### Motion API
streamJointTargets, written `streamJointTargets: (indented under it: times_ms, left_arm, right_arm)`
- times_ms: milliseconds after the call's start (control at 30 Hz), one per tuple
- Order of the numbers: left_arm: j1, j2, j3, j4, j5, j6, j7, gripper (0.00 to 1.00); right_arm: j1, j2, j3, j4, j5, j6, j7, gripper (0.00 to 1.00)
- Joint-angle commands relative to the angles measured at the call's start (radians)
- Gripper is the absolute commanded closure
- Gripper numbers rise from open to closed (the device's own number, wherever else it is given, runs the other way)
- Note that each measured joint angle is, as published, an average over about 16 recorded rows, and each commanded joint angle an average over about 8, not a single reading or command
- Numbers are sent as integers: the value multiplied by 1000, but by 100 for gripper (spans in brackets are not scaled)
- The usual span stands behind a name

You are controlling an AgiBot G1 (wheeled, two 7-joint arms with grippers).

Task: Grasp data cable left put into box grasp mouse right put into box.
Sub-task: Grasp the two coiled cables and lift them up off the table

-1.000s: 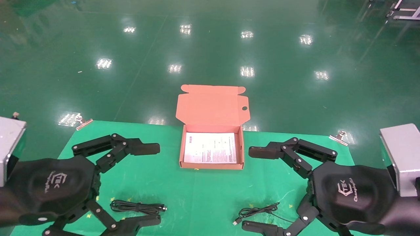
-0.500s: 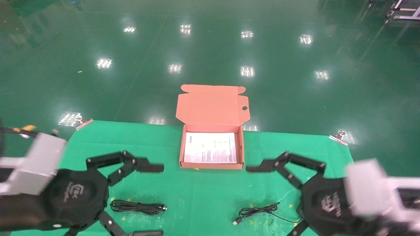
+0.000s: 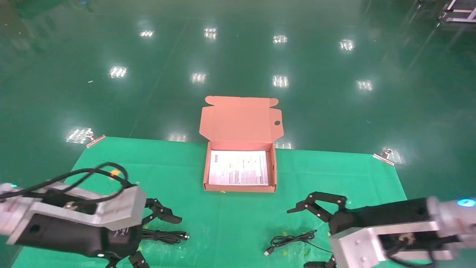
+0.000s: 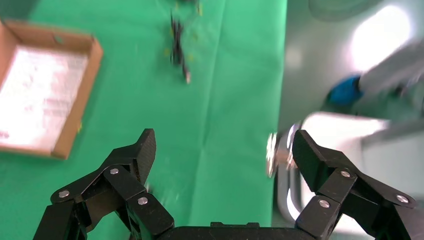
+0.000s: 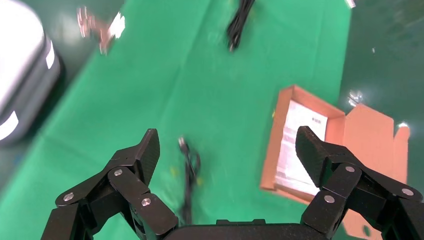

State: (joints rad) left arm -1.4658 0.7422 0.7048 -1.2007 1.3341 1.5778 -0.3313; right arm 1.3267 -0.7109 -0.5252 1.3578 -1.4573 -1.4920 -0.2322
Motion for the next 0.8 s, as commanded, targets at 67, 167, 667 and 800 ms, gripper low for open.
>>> streamJointTargets:
  times_ms: [67,167,667,800]
  left_arm:
    - [-43,24,68,13,81,-1,1,0]
    - [-67,51,124,39,156,-9,8,0]
    - [-65,191,256,191,463,-177,7,0]
    - [-52,223,262,244,488,-226,19,0]
  right_arm:
    - [15,-29,-38,2,-90,17,-56,0]
    - [15,-59,-68,0,-154,35,-99,0]
    - [-64,-180,-177,-7,-563,250,-11,0]
    - [-88,-205,-191,-17,-621,264,61,0]
